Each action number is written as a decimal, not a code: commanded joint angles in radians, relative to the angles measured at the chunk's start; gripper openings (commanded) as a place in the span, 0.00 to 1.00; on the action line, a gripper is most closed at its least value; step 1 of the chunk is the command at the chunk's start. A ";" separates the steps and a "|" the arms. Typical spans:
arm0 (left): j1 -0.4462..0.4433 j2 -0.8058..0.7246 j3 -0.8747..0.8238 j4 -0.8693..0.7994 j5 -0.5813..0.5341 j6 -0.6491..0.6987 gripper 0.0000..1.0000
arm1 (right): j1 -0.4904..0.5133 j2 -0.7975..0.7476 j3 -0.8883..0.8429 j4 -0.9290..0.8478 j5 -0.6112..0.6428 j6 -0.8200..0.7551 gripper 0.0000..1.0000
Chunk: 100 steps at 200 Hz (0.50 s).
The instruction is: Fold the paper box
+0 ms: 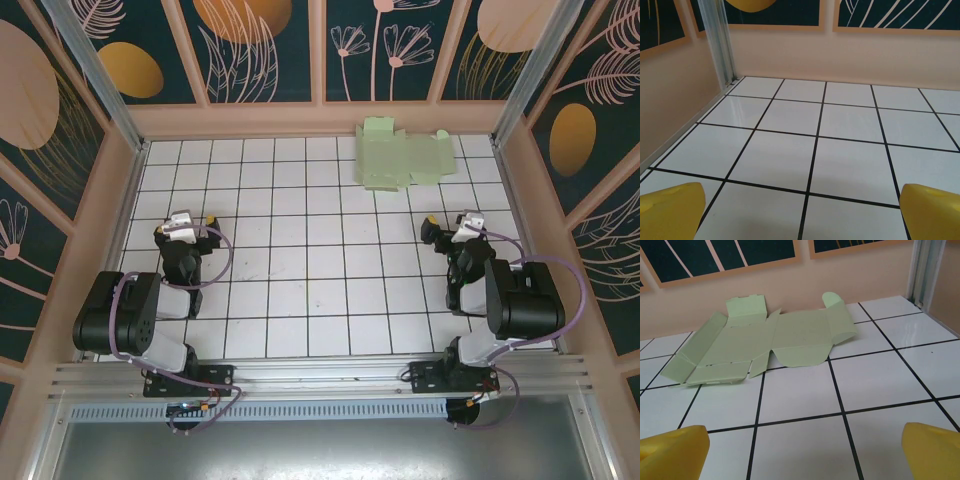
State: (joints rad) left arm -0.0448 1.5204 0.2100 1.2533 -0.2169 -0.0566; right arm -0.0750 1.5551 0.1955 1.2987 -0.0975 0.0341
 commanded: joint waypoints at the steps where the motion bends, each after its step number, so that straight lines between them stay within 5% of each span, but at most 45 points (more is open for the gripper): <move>1: 0.007 -0.001 0.015 0.040 0.011 -0.010 0.99 | 0.007 0.003 0.007 0.045 0.025 0.009 0.99; 100: 0.006 0.000 0.018 0.036 0.012 -0.012 0.99 | 0.006 0.002 0.012 0.036 0.025 0.009 0.99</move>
State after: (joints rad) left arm -0.0448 1.5204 0.2100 1.2537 -0.2169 -0.0566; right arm -0.0750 1.5551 0.1955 1.2984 -0.0952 0.0341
